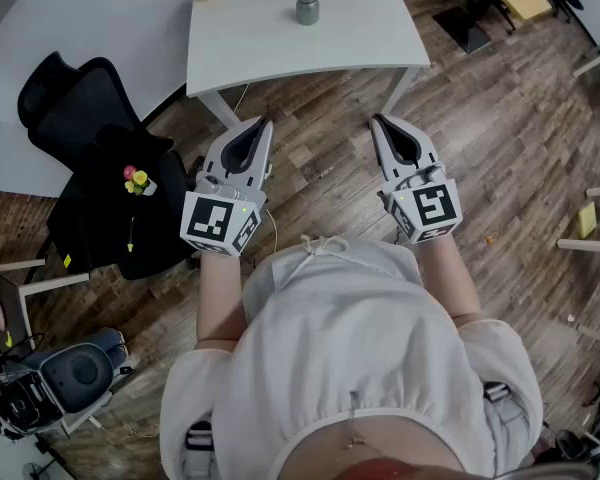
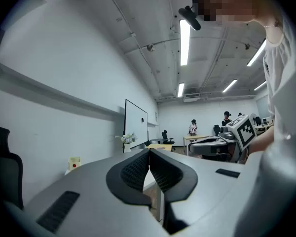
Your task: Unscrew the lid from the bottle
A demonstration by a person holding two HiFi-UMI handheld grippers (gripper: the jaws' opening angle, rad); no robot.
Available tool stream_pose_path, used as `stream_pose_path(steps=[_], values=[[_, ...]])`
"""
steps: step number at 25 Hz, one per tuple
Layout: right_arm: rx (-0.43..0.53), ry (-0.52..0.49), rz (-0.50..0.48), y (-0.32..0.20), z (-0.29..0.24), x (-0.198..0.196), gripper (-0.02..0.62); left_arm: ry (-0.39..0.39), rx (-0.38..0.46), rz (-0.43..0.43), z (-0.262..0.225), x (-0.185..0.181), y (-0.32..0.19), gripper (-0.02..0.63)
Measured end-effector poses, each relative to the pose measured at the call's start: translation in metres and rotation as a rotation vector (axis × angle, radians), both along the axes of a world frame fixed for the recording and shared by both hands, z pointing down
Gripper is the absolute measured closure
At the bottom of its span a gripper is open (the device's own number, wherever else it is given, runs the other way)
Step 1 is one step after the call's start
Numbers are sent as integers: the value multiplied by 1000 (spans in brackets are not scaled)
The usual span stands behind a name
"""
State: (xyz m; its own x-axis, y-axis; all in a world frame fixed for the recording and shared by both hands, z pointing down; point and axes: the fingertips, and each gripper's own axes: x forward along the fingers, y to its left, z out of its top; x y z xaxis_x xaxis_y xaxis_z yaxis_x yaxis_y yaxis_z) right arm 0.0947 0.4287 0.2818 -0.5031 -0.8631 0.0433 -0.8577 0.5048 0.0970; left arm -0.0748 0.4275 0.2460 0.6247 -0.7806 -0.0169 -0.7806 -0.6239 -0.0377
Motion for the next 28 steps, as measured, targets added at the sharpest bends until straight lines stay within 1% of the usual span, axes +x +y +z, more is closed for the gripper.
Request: stream_pose_path(steps=[5, 11, 14, 16, 17, 18, 19, 20, 22, 24, 28], values=[[-1, 1, 1, 4, 3, -3, 595, 6, -2, -2, 2, -3, 3, 586], [-1, 0, 13, 7, 4, -16, 595, 18, -3, 1, 3, -15, 5, 586], [-15, -20, 38, 5, 7, -23, 594, 34, -12, 13, 7, -24, 4, 585], [-22, -40, 70, 2, 10, -26, 591, 64, -20, 9, 9, -33, 3, 584], [-20, -45, 84, 1, 12, -28, 545, 86, -24, 2, 10, -39, 2, 579], [-16, -48, 92, 0, 14, -30, 410, 111, -27, -5, 11, -44, 1, 494], [-11, -49, 98, -1, 15, -31, 263, 131, -33, -12, 13, -49, 0, 309], [-4, -50, 111, -4, 15, -30, 194, 143, -39, -21, 15, -54, -2, 250], [7, -48, 144, -11, 16, -27, 161, 145, -45, -41, 20, -64, -7, 246], [1, -43, 152, -18, 17, -26, 160, 133, -48, -47, 26, -70, -13, 245], [-20, -38, 128, -33, 22, -29, 161, 110, -64, -53, 31, -71, -24, 245]])
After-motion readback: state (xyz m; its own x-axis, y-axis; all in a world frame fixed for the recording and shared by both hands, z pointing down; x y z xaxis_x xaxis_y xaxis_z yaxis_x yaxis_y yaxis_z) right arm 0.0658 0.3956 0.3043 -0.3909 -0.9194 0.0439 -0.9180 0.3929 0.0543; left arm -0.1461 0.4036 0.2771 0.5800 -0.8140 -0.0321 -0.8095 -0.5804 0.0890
